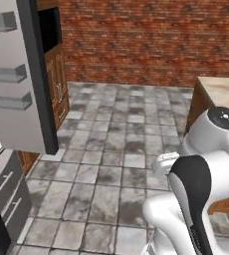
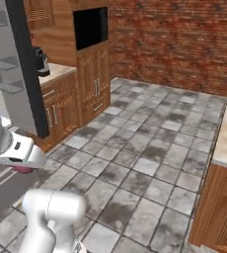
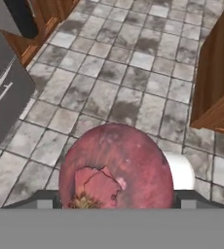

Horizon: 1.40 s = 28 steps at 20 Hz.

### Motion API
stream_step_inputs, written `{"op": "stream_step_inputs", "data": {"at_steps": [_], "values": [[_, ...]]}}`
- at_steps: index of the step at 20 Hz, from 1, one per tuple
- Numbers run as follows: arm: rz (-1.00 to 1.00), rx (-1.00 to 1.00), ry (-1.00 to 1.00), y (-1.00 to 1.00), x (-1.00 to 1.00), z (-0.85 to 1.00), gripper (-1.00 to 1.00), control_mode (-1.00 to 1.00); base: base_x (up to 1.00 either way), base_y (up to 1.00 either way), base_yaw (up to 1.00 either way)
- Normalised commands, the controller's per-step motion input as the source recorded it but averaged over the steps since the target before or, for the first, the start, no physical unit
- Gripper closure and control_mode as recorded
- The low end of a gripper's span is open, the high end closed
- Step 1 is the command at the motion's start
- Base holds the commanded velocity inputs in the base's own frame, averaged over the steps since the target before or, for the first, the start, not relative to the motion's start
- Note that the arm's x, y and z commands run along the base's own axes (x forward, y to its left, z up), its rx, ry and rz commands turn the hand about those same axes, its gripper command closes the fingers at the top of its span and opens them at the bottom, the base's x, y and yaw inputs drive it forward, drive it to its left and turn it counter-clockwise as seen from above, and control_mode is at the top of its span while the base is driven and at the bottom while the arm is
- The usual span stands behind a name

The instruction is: Grab the onion and lime from the fridge, place them in the blender, close the lid, and turn on the blender to create a marinade.

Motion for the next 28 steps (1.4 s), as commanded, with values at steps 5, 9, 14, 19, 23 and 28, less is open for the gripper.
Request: {"op": "stream_step_inputs", "data": {"at_steps": [5,9,14,19,23,28], "values": [[0.00,0.00,0.00,0.00,0.00,0.00,1.00,1.00,-0.19,-1.00,-0.43],[0.00,0.00,0.00,0.00,0.00,0.00,1.00,1.00,0.17,-1.00,-0.20],[0.00,0.00,0.00,0.00,0.00,0.00,1.00,1.00,0.47,-1.00,-0.10],[0.00,0.00,0.00,0.00,0.00,0.00,1.00,1.00,0.62,-1.00,-0.11],[0.00,0.00,0.00,0.00,0.00,0.00,1.00,1.00,0.53,-1.00,-0.13],[0.00,0.00,0.00,0.00,0.00,0.00,1.00,1.00,0.41,-1.00,-0.15]]}}
